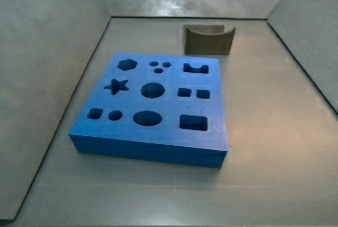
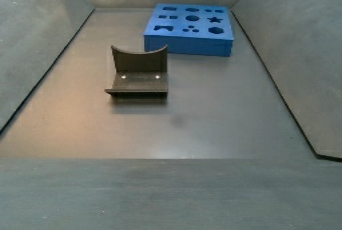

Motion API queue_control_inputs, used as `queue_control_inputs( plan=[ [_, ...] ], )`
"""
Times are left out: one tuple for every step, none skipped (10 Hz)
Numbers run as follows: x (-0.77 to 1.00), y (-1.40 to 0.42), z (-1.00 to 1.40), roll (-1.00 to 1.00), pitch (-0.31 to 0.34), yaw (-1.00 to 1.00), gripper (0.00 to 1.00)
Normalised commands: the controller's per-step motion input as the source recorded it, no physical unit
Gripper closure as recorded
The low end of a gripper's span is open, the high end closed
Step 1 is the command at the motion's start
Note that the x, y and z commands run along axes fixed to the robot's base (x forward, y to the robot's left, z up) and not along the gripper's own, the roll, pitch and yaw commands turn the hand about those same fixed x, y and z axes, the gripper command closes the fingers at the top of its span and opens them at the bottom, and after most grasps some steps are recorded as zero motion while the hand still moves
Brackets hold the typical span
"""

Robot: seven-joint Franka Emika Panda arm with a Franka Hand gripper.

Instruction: Insert the rectangle object.

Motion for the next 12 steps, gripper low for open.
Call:
queue_control_inputs(
  plan=[
    [-0.53,-0.07,-0.52,0.14,-0.103,0.05,1.00],
    [-0.43,-0.05,-0.39,0.12,-0.148,0.04,1.00],
    [-0.26,0.00,-0.17,0.07,-0.163,0.02,1.00],
    [0.50,0.17,0.65,-0.05,0.150,-0.23,1.00],
    [0.54,0.17,0.63,-0.06,0.244,-0.23,1.00],
    [0.45,0.12,0.50,-0.05,0.296,-0.19,1.00],
    [0.28,0.02,0.22,-0.02,0.276,-0.09,1.00],
    [0.00,0.00,-0.04,-0.05,0.000,0.00,1.00],
    [0.00,0.00,0.00,-0.02,0.000,0.00,1.00],
    [0.00,0.00,0.00,-0.01,0.000,0.00,1.00],
    [0.00,-0.09,-0.34,-0.04,0.000,0.00,1.00],
    [0.22,-0.48,-1.00,0.08,0.004,-0.31,1.00]
  ],
)
